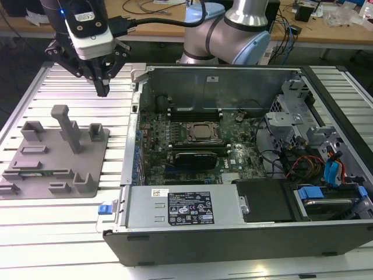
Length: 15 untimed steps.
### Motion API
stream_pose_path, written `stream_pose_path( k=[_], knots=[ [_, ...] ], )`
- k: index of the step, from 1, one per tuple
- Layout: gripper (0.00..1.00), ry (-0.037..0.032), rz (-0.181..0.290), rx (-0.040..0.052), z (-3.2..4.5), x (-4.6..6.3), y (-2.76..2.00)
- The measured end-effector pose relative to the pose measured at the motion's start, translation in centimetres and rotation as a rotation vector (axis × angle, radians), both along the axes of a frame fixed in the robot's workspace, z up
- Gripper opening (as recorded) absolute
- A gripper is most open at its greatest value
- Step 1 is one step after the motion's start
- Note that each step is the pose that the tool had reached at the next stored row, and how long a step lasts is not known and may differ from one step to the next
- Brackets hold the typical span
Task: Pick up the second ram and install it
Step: 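Reach for the second ram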
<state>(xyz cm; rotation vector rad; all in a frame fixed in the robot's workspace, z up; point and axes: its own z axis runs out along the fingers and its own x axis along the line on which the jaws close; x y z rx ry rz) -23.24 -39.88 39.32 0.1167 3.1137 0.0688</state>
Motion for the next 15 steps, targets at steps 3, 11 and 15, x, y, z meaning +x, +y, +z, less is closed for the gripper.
stream_pose_path(
  k=[3,11,15],
  knots=[
    [0.08,0.0,0.0,0.0,0.0,-0.4,0.0],
    [0.08,0.0001,0.0,0.0,-0.03,-1.8,0.0],
    [0.08,-0.0001,0.0,0.0001,-0.16,-2.5,0.0]
  ],
)
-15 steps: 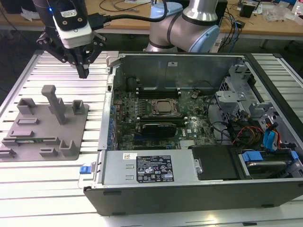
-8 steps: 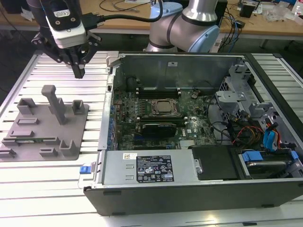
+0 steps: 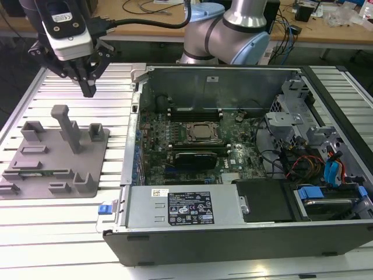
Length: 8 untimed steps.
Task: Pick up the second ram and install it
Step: 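Reach for the second ram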
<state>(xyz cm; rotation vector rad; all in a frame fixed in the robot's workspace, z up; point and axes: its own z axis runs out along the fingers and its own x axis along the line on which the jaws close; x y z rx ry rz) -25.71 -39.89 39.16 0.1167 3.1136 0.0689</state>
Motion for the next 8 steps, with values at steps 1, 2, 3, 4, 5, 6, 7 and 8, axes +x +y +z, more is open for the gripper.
stream_pose_path(
  k=[1,2,3,4,5,6,7,8],
  knots=[
    [0.08,0.0001,0.0,-0.0001,-0.05,-0.3,0.0],
    [0.08,0.0,0.0,0.0,-0.13,-0.8,0.0],
    [0.08,0.0001,0.0,-0.0001,-0.19,-1.2,0.0],
    [0.08,0.0001,0.0,-0.0001,-0.25,-1.5,0.0],
    [0.08,0.0,0.0,-0.0001,-0.33,-2.0,0.0],
    [0.08,0.0,0.0,-0.0001,-0.36,-2.2,0.0],
    [0.08,0.0,0.0,-0.0001,-0.4,-2.5,0.0],
    [0.08,0.0,0.0,-0.0001,-0.53,-2.9,0.0]
  ],
)
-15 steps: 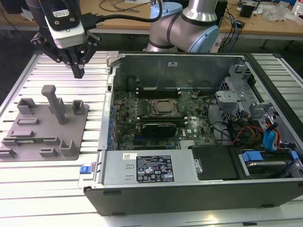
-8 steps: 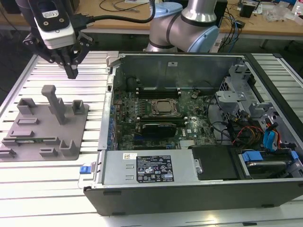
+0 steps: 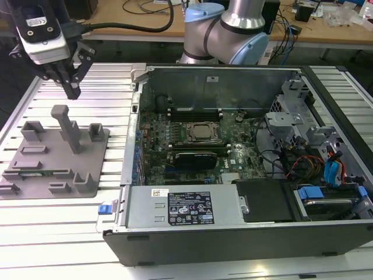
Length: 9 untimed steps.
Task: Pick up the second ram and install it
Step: 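Reach for the second ram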
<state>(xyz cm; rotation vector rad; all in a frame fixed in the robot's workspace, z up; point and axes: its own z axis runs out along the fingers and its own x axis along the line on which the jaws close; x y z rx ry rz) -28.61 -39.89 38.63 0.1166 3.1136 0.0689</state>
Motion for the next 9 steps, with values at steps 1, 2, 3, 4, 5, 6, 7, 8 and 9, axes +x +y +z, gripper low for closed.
stream_pose_path(
  k=[1,2,3,4,5,6,7,8,9],
  knots=[
    [0.08,0.0,0.0,0.0,-0.12,-0.3,0.0],
    [0.08,0.0,0.0,-0.0001,-0.19,-0.5,0.0],
    [0.08,0.0,0.0,0.0,-0.24,-0.7,0.0],
    [0.08,0.0,0.0,0.0,-0.31,-1.0,0.0],
    [0.08,0.0,0.0,-0.0001,-0.36,-1.1,0.0],
    [0.08,0.0,0.0,0.0,-0.41,-1.3,0.0],
    [0.08,0.0,0.0,0.0,-0.46,-1.6,0.0],
    [0.08,-0.0001,0.0,0.0,-0.49,-1.7,0.0],
    [0.08,0.0,0.0,0.0,-0.51,-1.9,0.0]
  ],
)
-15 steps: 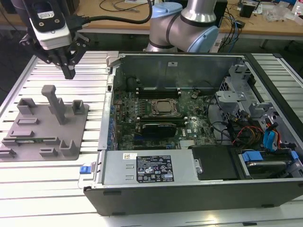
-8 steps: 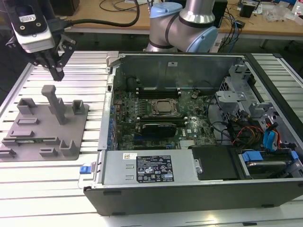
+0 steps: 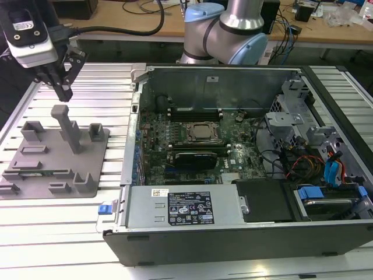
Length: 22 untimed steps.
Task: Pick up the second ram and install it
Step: 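Reach for the second ram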
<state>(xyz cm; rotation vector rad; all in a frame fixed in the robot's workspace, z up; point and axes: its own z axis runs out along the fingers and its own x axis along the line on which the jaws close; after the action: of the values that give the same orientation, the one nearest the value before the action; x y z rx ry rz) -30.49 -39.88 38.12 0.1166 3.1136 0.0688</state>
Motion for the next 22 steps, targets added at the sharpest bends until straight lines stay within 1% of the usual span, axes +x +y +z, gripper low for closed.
stream_pose_path(
  k=[5,14,17,21,22],
  knots=[
    [0.08,0.0,0.0,0.0001,-0.14,-1.5,0.0],
    [0.08,0.0,0.0,0.0,-0.25,-2.8,0.0],
    [0.08,0.0,0.0,0.0,-0.28,-3.4,-0.01],
    [0.08,0.0,0.0,0.0,-0.31,-4.0,-0.01],
    [0.08,0.0,0.0,0.0,-0.32,-4.3,-0.01]
  ],
)
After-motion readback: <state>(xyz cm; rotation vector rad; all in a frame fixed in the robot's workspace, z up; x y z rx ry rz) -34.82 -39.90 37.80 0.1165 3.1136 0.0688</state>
